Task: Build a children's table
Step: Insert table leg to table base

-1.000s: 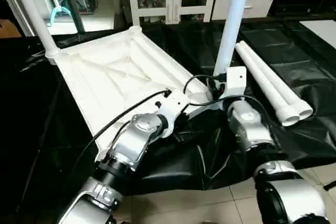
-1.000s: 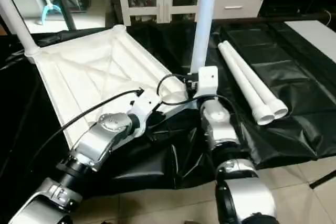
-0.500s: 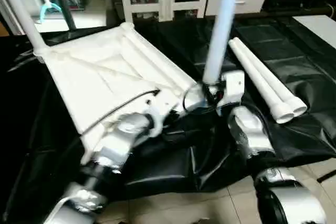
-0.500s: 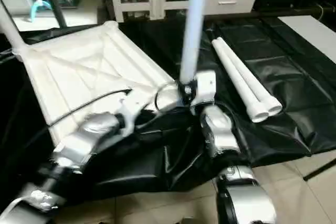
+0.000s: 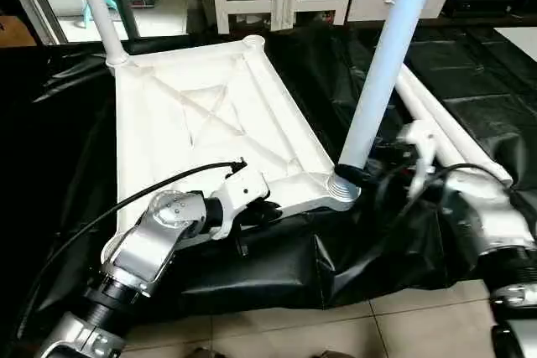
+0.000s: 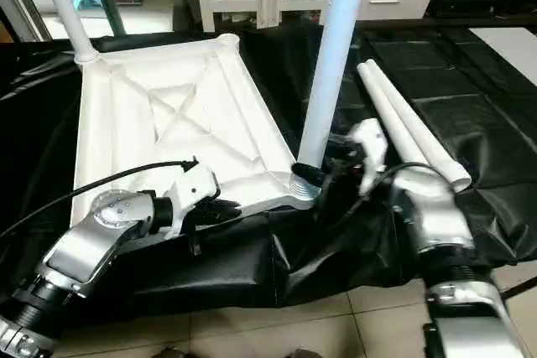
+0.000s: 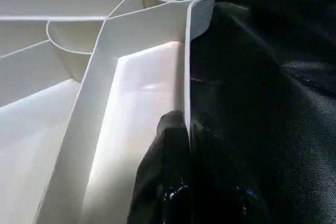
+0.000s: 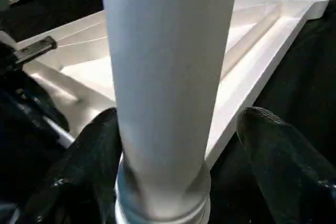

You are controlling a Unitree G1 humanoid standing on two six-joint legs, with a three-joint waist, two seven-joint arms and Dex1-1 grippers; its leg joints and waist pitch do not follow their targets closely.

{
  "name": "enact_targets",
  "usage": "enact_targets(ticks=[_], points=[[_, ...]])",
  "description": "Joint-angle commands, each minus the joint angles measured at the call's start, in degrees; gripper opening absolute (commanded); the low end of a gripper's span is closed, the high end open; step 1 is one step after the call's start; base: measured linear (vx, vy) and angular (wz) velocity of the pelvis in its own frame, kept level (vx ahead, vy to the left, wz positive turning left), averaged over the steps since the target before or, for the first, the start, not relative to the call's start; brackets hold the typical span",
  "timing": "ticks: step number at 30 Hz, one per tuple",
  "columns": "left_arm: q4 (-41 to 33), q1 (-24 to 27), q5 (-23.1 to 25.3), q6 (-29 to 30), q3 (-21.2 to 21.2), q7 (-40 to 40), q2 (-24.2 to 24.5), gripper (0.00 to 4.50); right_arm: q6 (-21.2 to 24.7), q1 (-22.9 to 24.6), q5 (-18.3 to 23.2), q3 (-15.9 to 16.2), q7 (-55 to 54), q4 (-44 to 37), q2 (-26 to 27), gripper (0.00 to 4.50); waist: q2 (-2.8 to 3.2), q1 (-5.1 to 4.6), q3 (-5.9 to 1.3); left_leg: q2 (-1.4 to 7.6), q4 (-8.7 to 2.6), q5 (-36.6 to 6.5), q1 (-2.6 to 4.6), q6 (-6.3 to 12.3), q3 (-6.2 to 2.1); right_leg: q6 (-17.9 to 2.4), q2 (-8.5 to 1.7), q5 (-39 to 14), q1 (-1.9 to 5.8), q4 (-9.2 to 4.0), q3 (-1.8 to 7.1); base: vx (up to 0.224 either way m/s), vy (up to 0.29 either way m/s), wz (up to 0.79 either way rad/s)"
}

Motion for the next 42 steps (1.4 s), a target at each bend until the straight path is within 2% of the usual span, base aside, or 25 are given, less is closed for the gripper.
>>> enact_targets(ticks=[1,6,7,8,13,17,21,25,26,27,28,30,31,32,33,34,36,37,38,40,41,42], points=[[0.0,1.1,0.2,-0.3,-2.3,-1.4,-0.4,0.00,1.1,-1.2,1.3,-1.1,1.3,0.3,-0.7,3.33,-1.13,-0.24,-3.64,2.27,-3.19,0.7,1.52,10.26,-0.78,-18.3,-2.86,7.4,3.39,-3.32,2.01,0.000,0.000,0.00],[0.1,0.8,0.2,-0.4,-2.2,-1.5,-0.2,0.00,3.5,-1.2,2.1,-1.1,3.3,0.9,-0.4,2.92,-1.15,-0.24,-3.68,2.25,-3.10,1.5,1.44,10.77,-0.81,-18.3,-2.79,7.6,3.36,-3.26,1.91,0.000,0.000,0.00],[-0.4,1.1,0.0,-0.1,-2.2,-1.9,0.1,0.00,4.2,-0.8,2.4,-0.7,3.8,0.4,-0.3,2.85,-1.80,-0.28,-3.75,2.24,-3.09,1.5,1.40,10.83,-0.75,-18.2,-2.77,7.4,3.44,-3.28,1.89,0.000,0.000,0.00],[-0.6,1.1,0.0,0.0,-2.3,-2.1,0.3,0.00,4.4,-0.7,2.5,-0.5,4.0,0.3,-0.1,2.78,-1.46,-0.17,-3.68,2.26,-3.13,1.4,1.35,10.78,-0.84,-18.2,-2.94,6.7,3.42,-3.26,1.91,0.000,0.000,0.00],[-1.2,1.5,0.0,0.3,-2.7,-2.7,0.7,0.00,5.0,-1.0,2.2,-0.2,4.8,1.3,0.7,2.36,-1.29,-0.41,-3.41,2.40,-3.35,-0.8,1.55,9.52,-0.84,-17.9,-2.93,3.0,3.11,-3.67,1.90,0.000,0.000,0.00],[-1.1,1.4,0.2,0.4,-2.8,-2.5,0.6,0.00,5.0,-1.3,1.8,-0.3,4.1,2.1,0.8,2.02,-1.30,-0.42,-3.42,2.33,-3.37,-0.8,1.57,8.95,-0.82,-17.8,-2.91,3.5,3.16,-3.61,1.96,0.000,0.000,0.00],[-0.9,1.1,0.6,0.3,-2.9,-1.8,0.4,0.00,4.8,-1.6,1.5,-1.3,2.2,3.1,1.2,1.95,-1.32,-0.44,-3.46,2.28,-3.30,0.1,1.44,9.43,-0.82,-18.0,-2.94,5.0,3.22,-3.47,1.95,0.000,0.000,0.00],[0.6,-0.2,1.9,1.7,-2.8,1.8,-2.0,0.00,2.1,-1.4,-1.6,-1.1,-5.2,5.0,3.5,1.94,-1.39,-0.58,-3.41,2.31,-3.33,-0.8,1.42,9.10,-0.80,-17.9,-3.03,3.6,3.20,-3.67,1.95,0.000,0.000,0.00],[1.9,-1.2,2.9,2.9,-2.7,4.3,-3.4,0.00,1.0,-1.3,-3.2,-0.7,-9.4,6.0,5.1,1.94,-1.24,-0.80,-3.24,2.34,-3.44,-2.0,1.55,7.97,-0.70,-17.6,-3.03,1.1,2.91,-3.98,2.01,0.000,0.000,0.00],[2.6,-1.6,3.5,3.1,-2.7,5.5,-4.0,0.00,0.8,-1.2,-3.7,-0.5,-11.3,6.3,5.9,1.94,-1.24,-0.80,-3.24,2.34,-3.44,-2.0,1.55,7.97,-0.70,-17.6,-3.03,1.1,2.91,-3.98,2.01,0.000,0.000,0.00],[3.8,-2.5,4.4,4.3,-2.6,7.6,-5.1,0.00,0.1,-1.3,-4.8,-0.5,-15.4,7.3,7.4,1.93,-1.14,-0.86,-3.31,2.32,-3.54,-3.2,1.70,6.85,-0.73,-17.3,-3.04,-0.9,2.87,-4.20,2.03,0.000,0.000,0.00],[5.6,-3.9,5.6,6.5,-2.2,10.9,-6.7,0.00,-0.6,-1.5,-6.3,-0.4,-21.7,8.7,9.7,1.93,-1.23,-1.14,-2.92,2.15,-3.92,-6.5,1.76,4.34,-0.75,-16.5,-2.98,-5.7,2.78,-4.81,2.03,0.000,0.000,0.00],[8.3,-6.0,6.5,9.4,-0.9,16.1,-9.6,0.00,-1.8,-2.3,-9.3,-0.1,-32.7,11.5,12.3,1.92,-1.14,-1.07,-2.92,2.16,-4.00,-7.7,1.89,3.69,-0.82,-16.1,-3.07,-7.3,2.83,-5.03,2.03,0.000,0.000,0.00],[11.0,-8.8,7.1,11.4,0.8,21.8,-13.2,0.00,-2.9,-3.4,-11.5,-0.7,-46.1,14.8,16.1,1.91,-1.04,-1.50,-2.62,2.15,-4.32,-10.5,2.19,1.74,-0.86,-15.4,-2.96,-11.2,2.48,-5.49,1.99,0.000,0.000,0.00],[11.0,-8.8,7.1,11.4,0.8,21.8,-13.2,0.00,-2.9,-3.4,-11.5,-0.7,-46.1,14.8,16.1,1.91,-0.82,-1.70,-2.63,2.07,-4.31,-11.4,2.21,0.67,-0.92,-15.1,-3.13,-12.9,2.32,-5.54,2.09,0.000,0.000,0.00],[11.7,-9.7,7.0,12.0,1.3,23.4,-14.5,0.00,-3.3,-3.8,-11.4,-1.4,-50.1,15.9,17.6,1.91,-0.96,-1.87,-2.86,1.99,-4.47,-12.4,2.53,-1.00,-1.15,-14.2,-3.10,-14.4,2.48,-5.81,2.05,0.000,0.000,0.00],[12.9,-11.2,6.5,12.4,2.2,25.3,-16.5,0.00,-3.5,-4.7,-10.5,-2.6,-54.8,18.0,20.4,1.91,-0.87,-1.95,-3.36,1.88,-4.41,-10.8,2.08,-0.53,-1.16,-13.8,-3.00,-9.9,2.86,-5.46,2.17,0.000,0.000,0.00],[13.3,-11.8,6.5,12.6,2.4,26.0,-17.2,0.00,-3.6,-5.0,-10.2,-2.8,-56.2,18.8,21.7,1.91,-0.82,-1.81,-3.63,1.80,-4.29,-9.2,1.94,0.44,-1.12,-13.9,-2.77,-5.6,3.17,-5.07,2.08,0.000,0.000,0.00],[13.7,-12.3,6.7,12.4,2.4,26.2,-17.7,0.00,-4.1,-5.4,-10.3,-2.8,-57.2,19.6,22.9,1.91,-0.82,-1.81,-3.63,1.80,-4.29,-9.2,1.94,0.44,-1.12,-13.9,-2.77,-5.6,3.17,-5.07,2.08,0.000,0.000,0.00],[14.4,-13.2,7.3,11.6,2.2,26.2,-18.2,0.00,-5.5,-6.1,-10.7,-2.5,-57.6,20.9,25.6,1.90,-0.89,-1.81,-3.95,1.70,-4.07,-5.4,1.65,2.63,-1.05,-15.1,-2.85,0.9,3.40,-4.49,2.00,0.000,0.000,0.00],[14.4,-13.2,7.4,11.5,2.4,26.2,-18.1,0.00,-5.8,-6.4,-10.6,-2.6,-56.7,21.2,26.2,1.90,-1.02,-1.67,-4.15,1.70,-3.97,-4.7,1.58,3.55,-1.00,-15.6,-2.91,2.8,3.77,-4.29,1.95,0.000,0.000,0.00],[14.0,-12.6,7.5,10.6,2.2,25.4,-17.3,0.00,-6.7,-6.6,-9.9,-3.1,-55.0,21.0,26.4,1.90,-1.01,-1.64,-4.14,1.70,-3.93,-4.5,1.53,4.00,-0.98,-15.8,-2.95,3.6,3.79,-4.25,1.97,0.000,0.000,0.00]])
